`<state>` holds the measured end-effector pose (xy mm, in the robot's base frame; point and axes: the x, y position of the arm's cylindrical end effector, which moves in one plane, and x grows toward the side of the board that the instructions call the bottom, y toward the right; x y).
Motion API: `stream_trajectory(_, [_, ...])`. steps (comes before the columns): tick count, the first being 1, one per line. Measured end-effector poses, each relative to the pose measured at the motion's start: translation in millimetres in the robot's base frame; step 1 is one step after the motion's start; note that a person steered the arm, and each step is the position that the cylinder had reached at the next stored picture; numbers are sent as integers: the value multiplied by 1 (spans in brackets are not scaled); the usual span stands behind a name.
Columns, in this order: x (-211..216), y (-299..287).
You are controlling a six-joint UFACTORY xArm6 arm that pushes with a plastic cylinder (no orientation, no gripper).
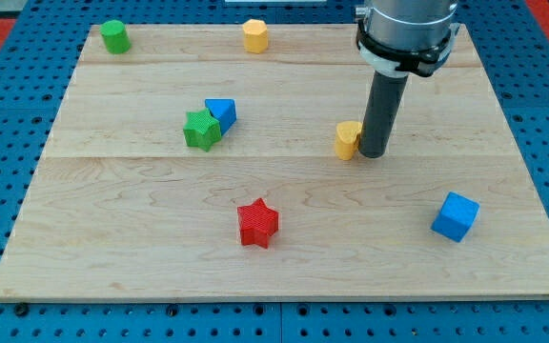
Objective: Separate the blue triangle from the green star
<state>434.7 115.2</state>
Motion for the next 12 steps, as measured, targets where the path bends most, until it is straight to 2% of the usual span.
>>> stream_trajectory(1, [-18,18])
stream_trajectory(3, [-63,8])
stream_trajectory(5, [-68,-101])
stream_trajectory(7, [-105,-125])
stream_trajectory(8, [-124,-162])
stream_trajectory(9, [-121,-224])
stream_trajectory(10, [-86,-237])
stream_trajectory(12, [-72,-213])
